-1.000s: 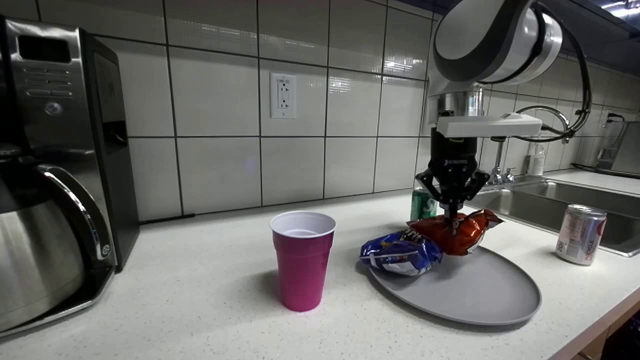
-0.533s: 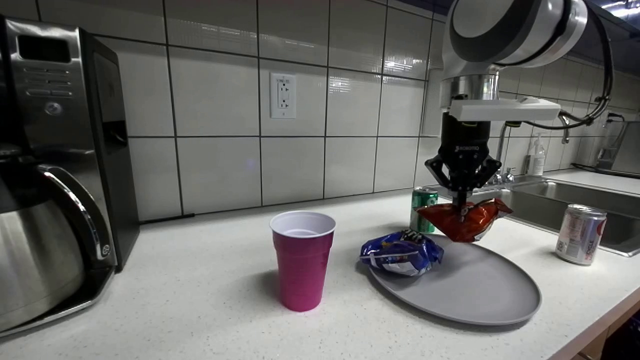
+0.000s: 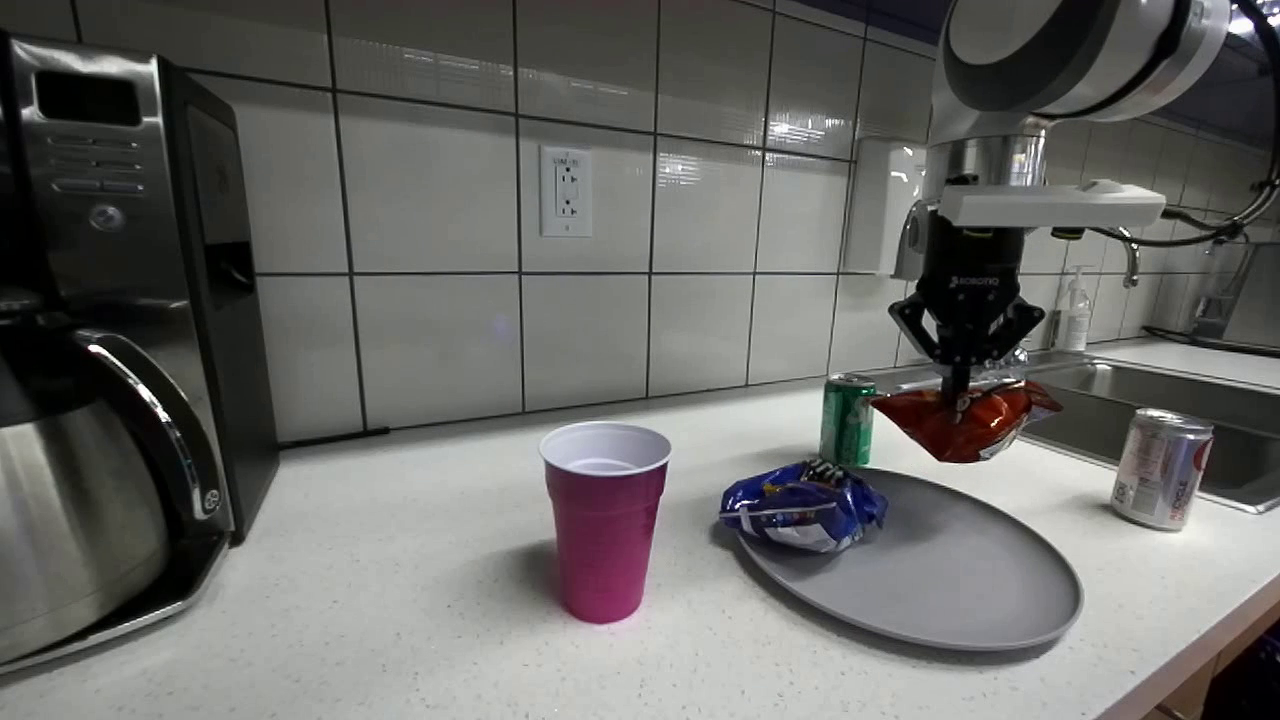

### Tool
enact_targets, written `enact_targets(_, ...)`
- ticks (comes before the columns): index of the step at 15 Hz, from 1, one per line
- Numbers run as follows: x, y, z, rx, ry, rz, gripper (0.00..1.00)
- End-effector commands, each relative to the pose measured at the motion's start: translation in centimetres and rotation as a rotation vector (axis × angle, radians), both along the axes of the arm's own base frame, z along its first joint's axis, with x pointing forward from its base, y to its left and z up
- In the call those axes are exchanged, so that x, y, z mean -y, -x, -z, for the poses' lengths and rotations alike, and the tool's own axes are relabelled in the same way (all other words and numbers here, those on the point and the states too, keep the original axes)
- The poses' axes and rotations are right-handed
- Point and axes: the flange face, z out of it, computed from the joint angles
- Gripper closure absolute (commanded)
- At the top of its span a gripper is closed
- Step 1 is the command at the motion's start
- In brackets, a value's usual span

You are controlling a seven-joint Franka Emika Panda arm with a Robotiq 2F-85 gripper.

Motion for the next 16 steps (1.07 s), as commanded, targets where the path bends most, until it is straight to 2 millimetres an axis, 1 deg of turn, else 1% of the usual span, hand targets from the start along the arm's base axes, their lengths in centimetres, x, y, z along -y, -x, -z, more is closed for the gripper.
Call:
enact_targets(1, 2.2, 0.6, -0.8, 0.024, 0.009, 0.049, 1.00)
enact_targets(9, 7.6, 0.0, -0.8, 0.038, 0.010, 0.151, 1.00)
enact_targets(12, 9.0, -0.5, -1.0, 0.047, 0.011, 0.179, 1.00)
enact_targets(16, 10.4, -1.8, -1.0, 0.052, 0.020, 0.197, 1.00)
